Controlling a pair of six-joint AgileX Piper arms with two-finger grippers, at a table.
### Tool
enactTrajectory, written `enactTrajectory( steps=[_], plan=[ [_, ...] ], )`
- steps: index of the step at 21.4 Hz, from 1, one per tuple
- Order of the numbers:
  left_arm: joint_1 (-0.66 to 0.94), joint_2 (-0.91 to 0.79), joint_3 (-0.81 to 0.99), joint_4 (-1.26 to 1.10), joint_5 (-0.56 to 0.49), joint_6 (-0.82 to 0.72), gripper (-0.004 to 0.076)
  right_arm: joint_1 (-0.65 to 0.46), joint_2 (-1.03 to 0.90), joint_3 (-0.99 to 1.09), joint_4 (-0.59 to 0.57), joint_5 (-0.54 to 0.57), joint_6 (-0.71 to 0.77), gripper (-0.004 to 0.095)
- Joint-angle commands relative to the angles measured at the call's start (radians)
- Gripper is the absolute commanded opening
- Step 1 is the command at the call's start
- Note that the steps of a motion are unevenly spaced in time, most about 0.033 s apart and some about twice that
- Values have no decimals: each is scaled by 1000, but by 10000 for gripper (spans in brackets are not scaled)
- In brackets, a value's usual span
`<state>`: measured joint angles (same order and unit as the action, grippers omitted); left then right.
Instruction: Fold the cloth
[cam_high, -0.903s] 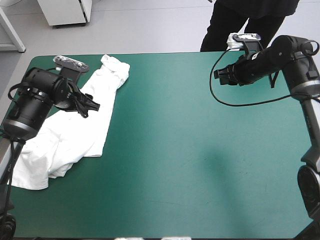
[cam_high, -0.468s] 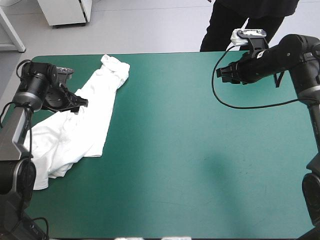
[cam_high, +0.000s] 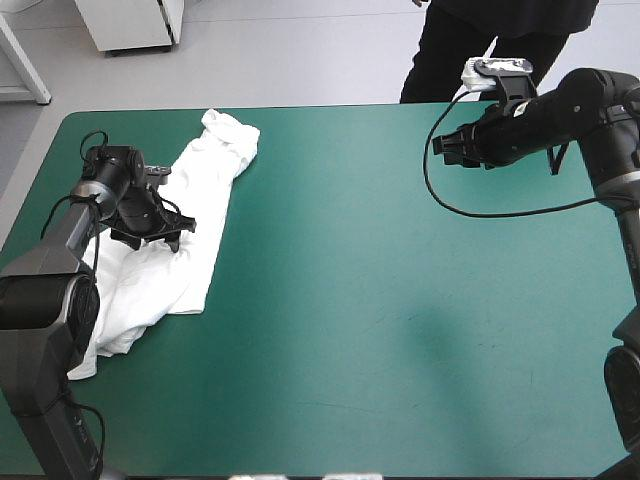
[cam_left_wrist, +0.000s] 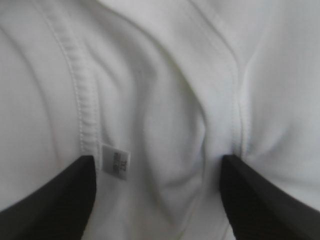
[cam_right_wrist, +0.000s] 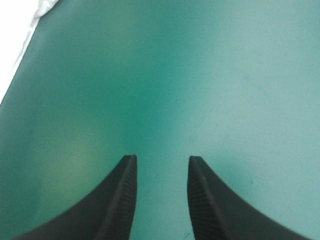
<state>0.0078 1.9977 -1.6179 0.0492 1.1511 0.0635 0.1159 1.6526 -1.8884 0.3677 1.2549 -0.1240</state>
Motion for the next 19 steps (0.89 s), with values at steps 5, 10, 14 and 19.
enactTrajectory(
  steps=[5, 10, 14, 19],
  plan=[
    [1, 4, -28, -49, -8, 32, 149, -10, -45, -27, 14, -20, -6, 319],
    [-26, 16, -28, -145, 41, 156, -9, -10, -45, -27, -24, -25, -6, 320],
    [-165, 12, -28, -145, 49, 171, -9, -10, -45, -27, -40, -30, -6, 320],
    [-422, 12, -28, -129, 42, 187, -9, -10, -45, -27, -40, -30, -6, 320]
  ],
)
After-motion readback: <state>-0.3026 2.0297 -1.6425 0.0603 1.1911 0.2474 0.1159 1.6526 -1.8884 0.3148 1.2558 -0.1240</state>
